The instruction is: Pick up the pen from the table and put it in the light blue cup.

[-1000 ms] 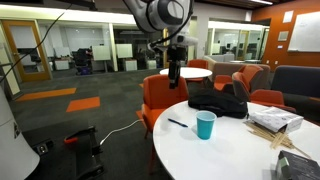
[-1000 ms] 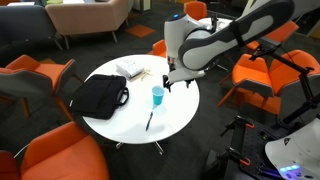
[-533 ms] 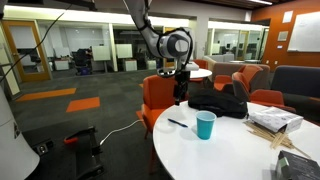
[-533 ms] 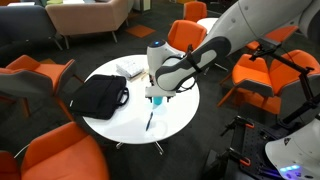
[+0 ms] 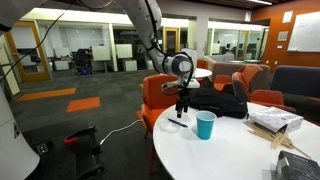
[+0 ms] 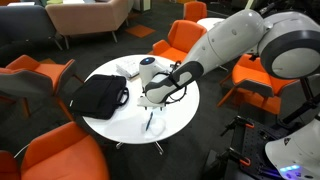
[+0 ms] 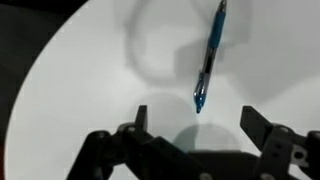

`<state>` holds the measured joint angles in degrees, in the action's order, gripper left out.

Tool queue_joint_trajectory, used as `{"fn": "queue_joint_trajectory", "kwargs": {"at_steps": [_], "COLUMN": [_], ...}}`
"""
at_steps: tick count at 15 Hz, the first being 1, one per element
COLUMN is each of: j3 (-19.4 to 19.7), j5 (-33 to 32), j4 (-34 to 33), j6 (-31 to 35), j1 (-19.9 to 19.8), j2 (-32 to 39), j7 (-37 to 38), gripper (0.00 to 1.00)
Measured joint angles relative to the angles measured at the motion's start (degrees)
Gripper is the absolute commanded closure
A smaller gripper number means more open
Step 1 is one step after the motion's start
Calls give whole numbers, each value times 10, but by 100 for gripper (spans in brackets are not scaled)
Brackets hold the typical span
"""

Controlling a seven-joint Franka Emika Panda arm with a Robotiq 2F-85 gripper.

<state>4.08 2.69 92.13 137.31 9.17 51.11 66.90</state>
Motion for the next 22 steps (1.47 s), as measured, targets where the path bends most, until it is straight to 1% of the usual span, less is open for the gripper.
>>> {"fn": "queue_joint_trajectory", "kwargs": {"at_steps": [3,4,5,6,7,8,9,10,11,12,13,14,15,16,17,18,19,20,21,22], "j3": [3,3,3,4,4,5,6,8,10,12,13,13,13,13,13,13,14,14,15,15], "j5": [8,9,9,10,10,10,10,10,10,10,10,10,10,10,10,10,10,10,10,10], "j4": [-32,-41,-49,-56,-64,-73,-82,-92,-101,-109,-116,-123,-129,-134,-139,-145,-151,-155,-160,-164], "j6": [-2,-4,-6,-8,-10,-11,-12,-13,-14,-15,-16,-17,-17,-17,-18,-18,-18,-18,-19,-19], "j1": [3,3,4,4,4,4,4,4,5,5,5,5,6,7,8,10,12,13,13,14], "j2": [34,42,50,57,64,71,78,86,93,101,107,113,119,124,128,132,134,135,138,140], "j7": [0,0,0,0,0,0,1,2,4,10,12,14,22,26,31,34,37,43,48,54], "gripper": [1,4,3,6,5,10,13,24,23,29,38,53,54,60,71,79,89,96,100,100]}}
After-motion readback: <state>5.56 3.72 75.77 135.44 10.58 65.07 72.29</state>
